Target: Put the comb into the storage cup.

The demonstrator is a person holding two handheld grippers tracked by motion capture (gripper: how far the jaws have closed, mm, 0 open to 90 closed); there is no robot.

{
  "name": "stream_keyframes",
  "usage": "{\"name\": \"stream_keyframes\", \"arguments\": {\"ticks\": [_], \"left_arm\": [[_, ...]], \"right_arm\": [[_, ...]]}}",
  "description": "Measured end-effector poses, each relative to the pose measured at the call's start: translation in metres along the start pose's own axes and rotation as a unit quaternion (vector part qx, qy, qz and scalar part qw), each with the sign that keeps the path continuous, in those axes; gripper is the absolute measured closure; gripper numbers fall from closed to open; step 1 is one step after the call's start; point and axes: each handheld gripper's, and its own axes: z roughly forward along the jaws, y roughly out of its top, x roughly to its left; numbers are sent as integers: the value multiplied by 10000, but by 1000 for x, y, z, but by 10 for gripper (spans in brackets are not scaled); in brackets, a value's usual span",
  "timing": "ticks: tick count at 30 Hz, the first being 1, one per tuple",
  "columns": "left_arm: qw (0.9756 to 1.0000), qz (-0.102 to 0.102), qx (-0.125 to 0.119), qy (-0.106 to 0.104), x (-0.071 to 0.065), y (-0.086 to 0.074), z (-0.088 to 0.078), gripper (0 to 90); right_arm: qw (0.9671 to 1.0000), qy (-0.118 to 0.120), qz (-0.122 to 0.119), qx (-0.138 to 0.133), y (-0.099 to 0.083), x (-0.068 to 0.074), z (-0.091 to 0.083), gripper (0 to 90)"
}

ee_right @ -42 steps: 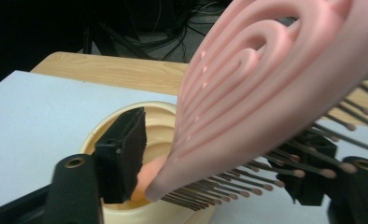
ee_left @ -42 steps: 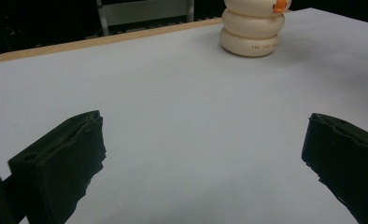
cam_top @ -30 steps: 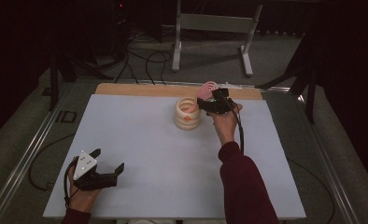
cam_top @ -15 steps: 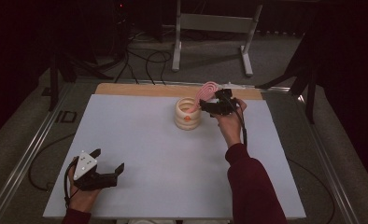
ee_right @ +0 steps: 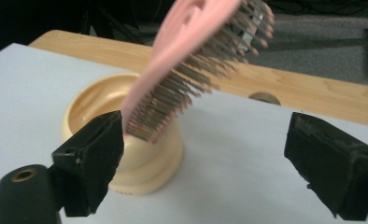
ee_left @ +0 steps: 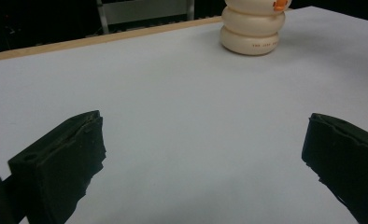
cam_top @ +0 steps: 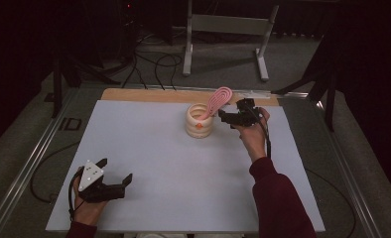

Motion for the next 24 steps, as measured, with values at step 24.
{"name": "stream_keyframes", "arguments": {"ticks": [24], "left_arm": [[10000, -13, -47, 51, 0, 1, -1, 1]], "right_arm": [[10000, -37, 26, -57, -25, -16, -30, 85]]}}
